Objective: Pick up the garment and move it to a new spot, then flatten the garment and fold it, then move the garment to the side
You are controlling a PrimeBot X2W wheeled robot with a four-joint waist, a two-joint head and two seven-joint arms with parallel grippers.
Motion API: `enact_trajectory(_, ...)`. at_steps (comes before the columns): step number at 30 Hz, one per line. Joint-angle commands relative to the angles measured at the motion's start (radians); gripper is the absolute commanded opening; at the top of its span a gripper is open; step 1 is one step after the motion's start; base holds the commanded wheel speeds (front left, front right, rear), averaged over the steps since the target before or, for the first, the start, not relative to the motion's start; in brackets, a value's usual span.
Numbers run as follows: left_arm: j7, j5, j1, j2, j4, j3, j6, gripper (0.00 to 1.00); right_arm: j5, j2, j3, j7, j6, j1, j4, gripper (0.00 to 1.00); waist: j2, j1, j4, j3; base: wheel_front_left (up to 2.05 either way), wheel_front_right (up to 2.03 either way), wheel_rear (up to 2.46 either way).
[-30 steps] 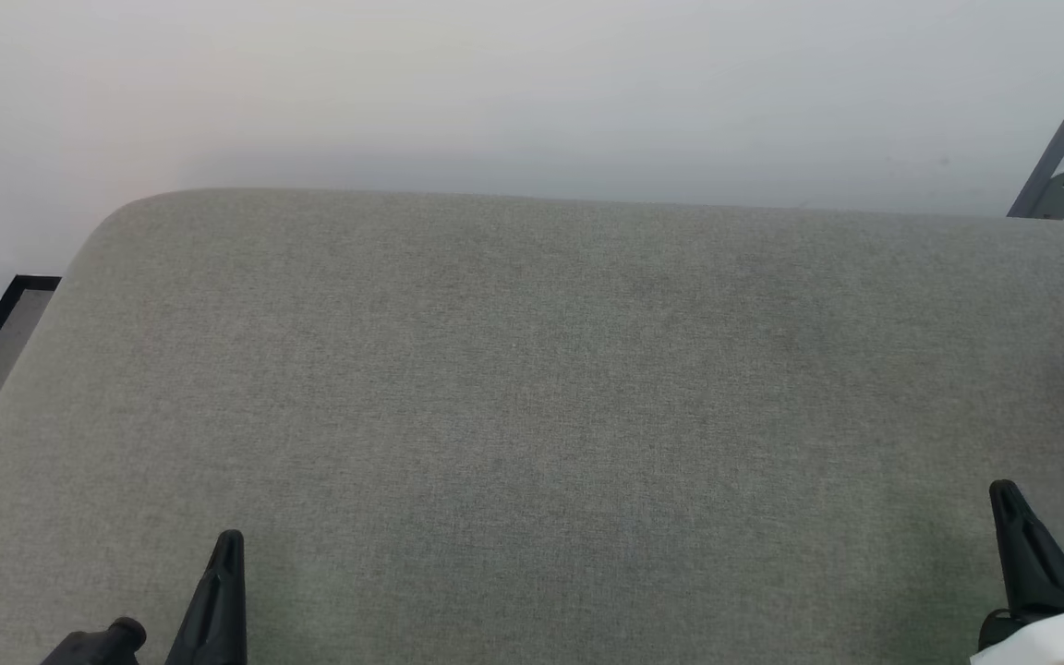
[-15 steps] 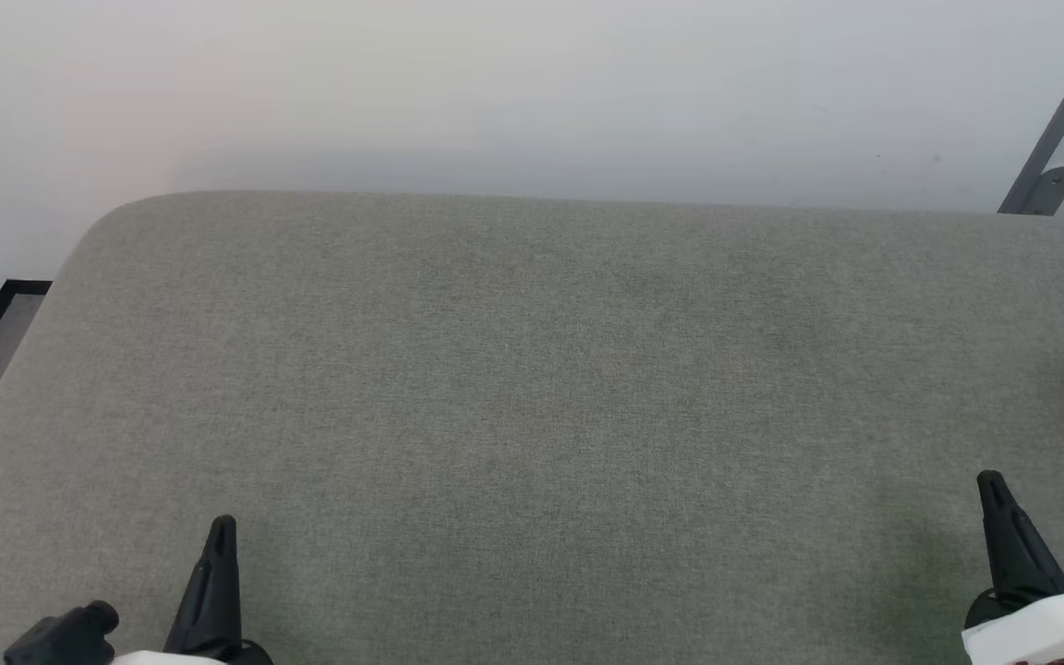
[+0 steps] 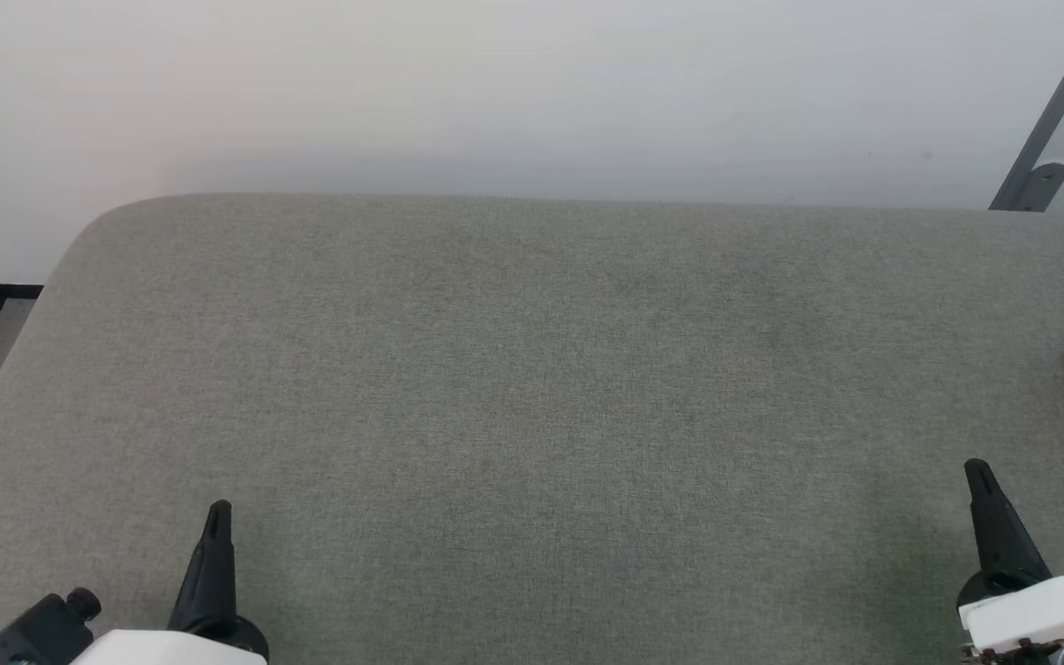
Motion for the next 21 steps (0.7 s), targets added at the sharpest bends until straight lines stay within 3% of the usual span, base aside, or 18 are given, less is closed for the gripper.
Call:
enact_trajectory(1, 0.004, -0.029, -0.027, 0.002, -0.009, 0.006, 0.001, 0.00, 0.023, -0.002, -0.004, 0.007, 0.000, -0.027, -0.005, 0.00, -0.0001, -0.0001, -0.001, 0.000, 0.00, 0.00, 0.00)
enact_trajectory(21, 0.067, -0.260, -0.076, -0.011, 0.020, 0.022, 0.001, 0.00, 0.236, 0.035, -0.008, 0.049, 0.000, -0.068, 0.026, 0.00, -0.0001, -0.0001, -0.015, 0.000, 0.00, 0.00, 0.00)
